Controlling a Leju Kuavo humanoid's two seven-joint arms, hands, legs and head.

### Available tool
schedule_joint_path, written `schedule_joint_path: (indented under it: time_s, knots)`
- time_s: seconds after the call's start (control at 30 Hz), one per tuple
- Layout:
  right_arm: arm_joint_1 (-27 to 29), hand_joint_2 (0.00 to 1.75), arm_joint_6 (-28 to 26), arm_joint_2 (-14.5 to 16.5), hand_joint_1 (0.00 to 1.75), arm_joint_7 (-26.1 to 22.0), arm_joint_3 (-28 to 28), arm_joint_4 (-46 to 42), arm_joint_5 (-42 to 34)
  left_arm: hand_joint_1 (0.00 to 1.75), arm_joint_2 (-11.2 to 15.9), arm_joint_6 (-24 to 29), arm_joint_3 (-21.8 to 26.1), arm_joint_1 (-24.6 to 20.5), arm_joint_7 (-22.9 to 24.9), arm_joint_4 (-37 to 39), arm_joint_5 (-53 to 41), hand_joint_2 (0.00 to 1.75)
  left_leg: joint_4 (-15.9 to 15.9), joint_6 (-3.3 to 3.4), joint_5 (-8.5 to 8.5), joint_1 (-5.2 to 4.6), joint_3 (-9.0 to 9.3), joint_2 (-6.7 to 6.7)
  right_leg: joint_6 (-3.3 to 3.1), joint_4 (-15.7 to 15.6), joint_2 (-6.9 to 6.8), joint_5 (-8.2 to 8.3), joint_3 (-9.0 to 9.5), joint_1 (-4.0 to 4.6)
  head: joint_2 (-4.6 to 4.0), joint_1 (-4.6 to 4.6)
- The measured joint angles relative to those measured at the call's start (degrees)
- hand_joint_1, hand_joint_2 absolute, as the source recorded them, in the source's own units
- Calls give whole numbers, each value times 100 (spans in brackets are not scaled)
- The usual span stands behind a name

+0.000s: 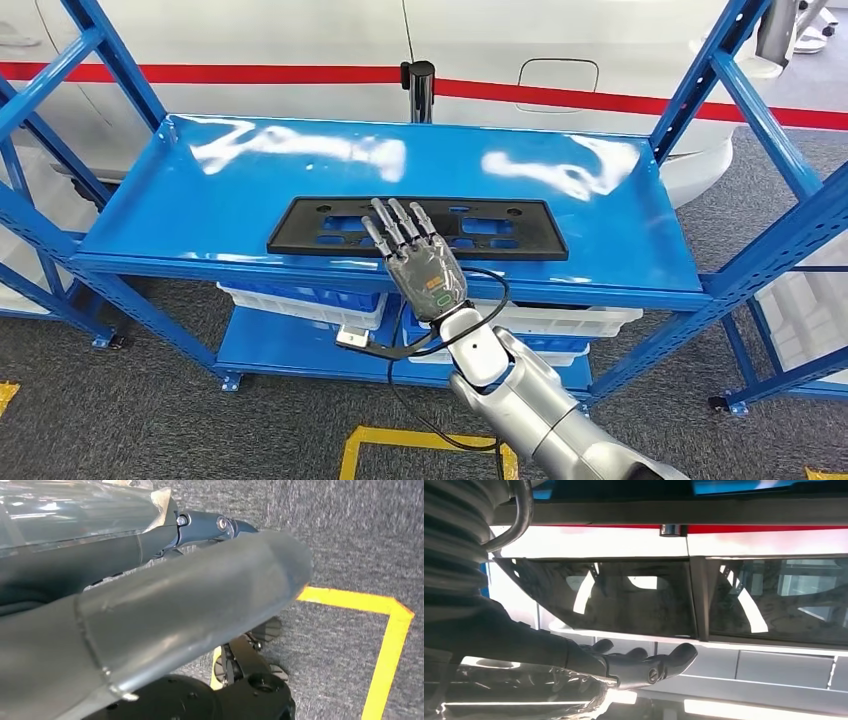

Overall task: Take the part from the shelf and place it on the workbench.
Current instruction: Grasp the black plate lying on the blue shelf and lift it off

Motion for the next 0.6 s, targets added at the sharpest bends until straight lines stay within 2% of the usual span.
schedule_joint_path:
  time_s: [0.03,0.07,0.13,0.17,0.2,0.23,0.3,0.33,0.4,0.5,0.53,0.6]
  knots:
    - [-6,175,0,5,0,1,-11,2,1,0,-1,-1,-1,-2,-2,1,-1,0,208,-40,-119,14,-84,10,-42,-23,-1,-6,40,-26,0,-7]
    - [-10,175,1,9,0,3,-18,8,1,0,-2,-2,-2,0,-3,1,-2,0,558,-79,-292,31,-250,19,-76,-36,-2,-19,74,-37,0,-13]
    - [-12,175,46,11,0,38,-26,28,2,0,-3,-7,-4,6,-3,1,-5,0,1380,-150,-623,60,-713,29,-119,-37,-5,-53,106,-34,0,-22]
    - [-8,175,100,11,0,76,-35,42,2,0,-3,-9,-4,11,-1,1,-7,0,1594,-175,-643,77,-874,34,-124,-36,-3,-66,117,-34,0,-23]
    - [-3,175,167,11,0,122,-52,56,2,0,-3,-12,-5,13,3,2,-9,0,1587,-192,-544,94,-926,41,-118,-34,1,-80,130,-36,0,-25]
    - [-1,175,240,15,0,168,-79,72,2,0,-3,-17,-7,13,7,5,-14,0,1361,-202,-348,111,-860,50,-102,-32,6,-96,150,-41,0,-25]
    - [-2,175,356,27,0,233,-146,103,2,0,-5,-26,-12,11,12,15,-28,0,585,-212,95,143,-529,70,-48,-28,17,-140,202,-39,0,-26]
    - [-4,175,399,37,0,259,-181,121,2,0,-7,-34,-16,7,13,20,-35,0,255,-201,232,145,-376,71,-16,-20,22,-164,218,-20,0,-28]
    - [-10,175,454,51,0,316,-245,161,3,0,-10,-51,-37,0,13,24,-44,0,-33,-131,294,123,-251,57,51,-17,27,-198,224,17,0,-13]
    - [-19,175,481,58,0,388,-311,226,4,0,-20,-64,-85,-7,7,25,-49,0,-66,26,288,85,-230,42,146,33,19,-256,183,10,0,8]
    - [-24,175,483,62,0,401,-336,245,4,0,-25,-64,-96,-12,4,26,-51,0,-82,79,292,84,-212,45,155,180,13,-328,108,5,0,14]
    - [-25,175,482,67,0,415,-383,291,4,0,-34,-63,-104,-24,0,30,-52,0,-95,155,282,76,-187,51,119,818,3,-583,-231,-7,0,30]
